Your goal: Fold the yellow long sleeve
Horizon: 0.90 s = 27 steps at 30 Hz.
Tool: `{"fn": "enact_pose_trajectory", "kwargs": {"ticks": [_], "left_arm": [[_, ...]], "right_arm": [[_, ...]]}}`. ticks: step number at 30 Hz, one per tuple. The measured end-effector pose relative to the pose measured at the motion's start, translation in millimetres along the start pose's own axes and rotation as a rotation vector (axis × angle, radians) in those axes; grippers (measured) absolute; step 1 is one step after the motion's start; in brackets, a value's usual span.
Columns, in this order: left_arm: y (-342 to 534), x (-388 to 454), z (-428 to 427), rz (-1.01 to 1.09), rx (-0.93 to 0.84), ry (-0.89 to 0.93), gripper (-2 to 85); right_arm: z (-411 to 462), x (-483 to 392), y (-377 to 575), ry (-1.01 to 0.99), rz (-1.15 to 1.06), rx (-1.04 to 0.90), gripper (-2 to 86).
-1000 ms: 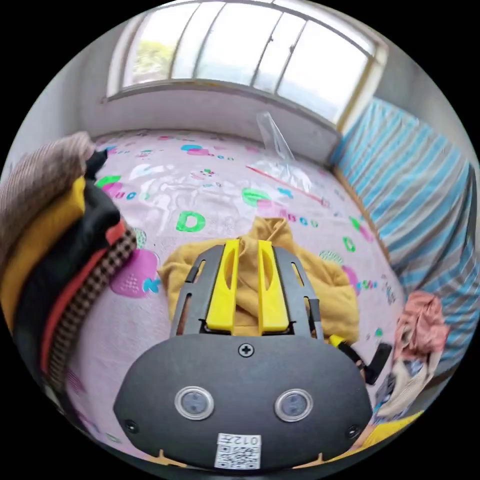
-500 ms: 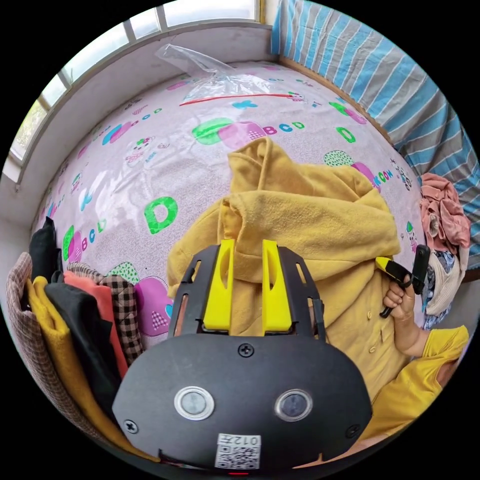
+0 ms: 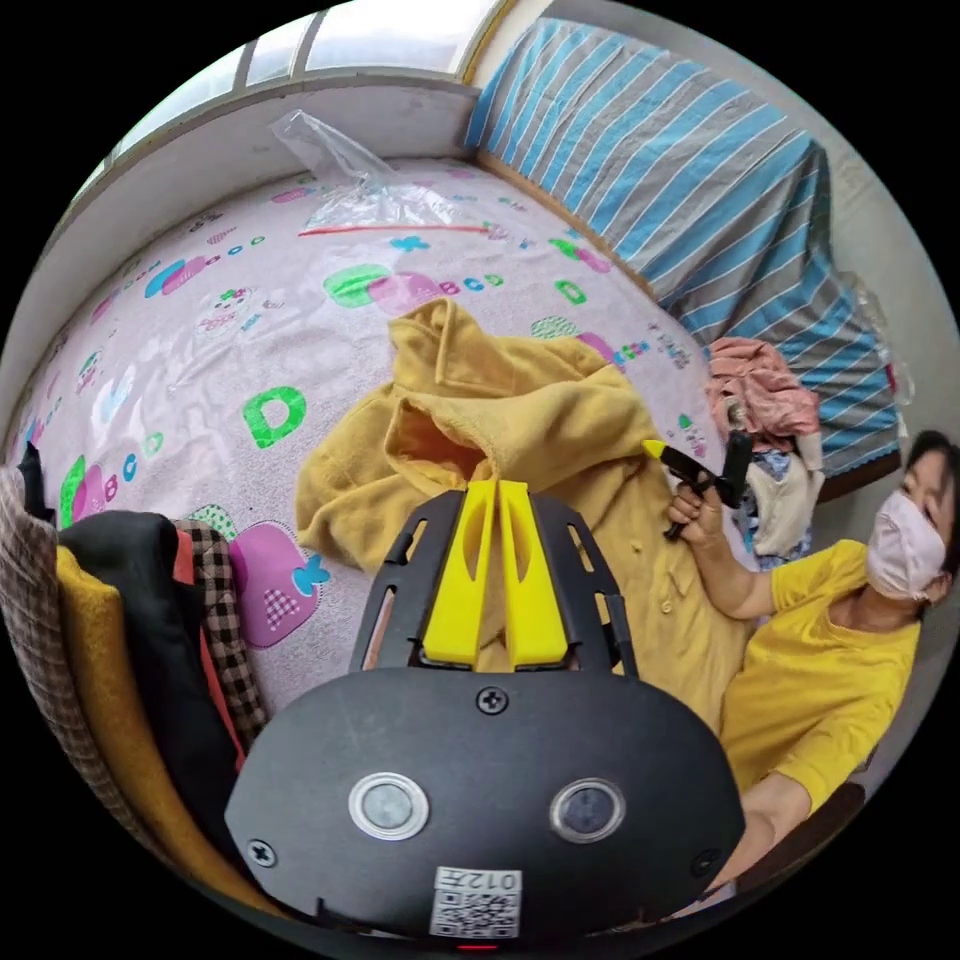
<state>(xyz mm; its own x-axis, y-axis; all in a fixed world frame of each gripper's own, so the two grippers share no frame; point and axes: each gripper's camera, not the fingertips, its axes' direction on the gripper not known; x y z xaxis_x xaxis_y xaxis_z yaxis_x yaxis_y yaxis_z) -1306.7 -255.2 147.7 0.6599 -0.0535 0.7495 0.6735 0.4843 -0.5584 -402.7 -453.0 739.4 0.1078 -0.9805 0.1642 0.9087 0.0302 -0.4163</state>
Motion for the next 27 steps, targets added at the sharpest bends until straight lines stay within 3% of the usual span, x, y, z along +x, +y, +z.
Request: {"fn": "enact_pose_trajectory", "kwargs": {"ticks": [2,4,7,8,14,18,24,27], "left_arm": [[17,-6,-13,0.05,0.055,0.106,0.0],[39,-31,1,-0.028,-0.04,0.144,0.1],[61,-60,42,-0.18,-0.274,-0.021,0.7],[65,-63,45,-0.195,-0.28,-0.043,0.9],[83,-68,28,-0.167,0.01,0.177,10.3],[88,-63,29,-0.138,0.018,0.122,12.1],[80,-42,43,-0.016,0.016,0.053,8.7],[70,-34,62,0.005,-0.085,-0.014,5.8]], "right_arm": [[-8,-13,2,0.065,-0.049,0.048,0.7],[-7,-14,6,0.083,-0.037,0.066,0.7],[5,-8,15,0.027,0.017,0.053,0.7],[7,-9,17,0.025,0.021,0.055,0.7],[15,-38,29,0.157,-0.071,0.095,1.0],[33,-67,38,0.276,-0.178,0.078,1.4],[83,-105,27,0.354,-0.381,-0.337,5.2],[75,-110,35,0.422,-0.441,-0.274,7.1]]}}
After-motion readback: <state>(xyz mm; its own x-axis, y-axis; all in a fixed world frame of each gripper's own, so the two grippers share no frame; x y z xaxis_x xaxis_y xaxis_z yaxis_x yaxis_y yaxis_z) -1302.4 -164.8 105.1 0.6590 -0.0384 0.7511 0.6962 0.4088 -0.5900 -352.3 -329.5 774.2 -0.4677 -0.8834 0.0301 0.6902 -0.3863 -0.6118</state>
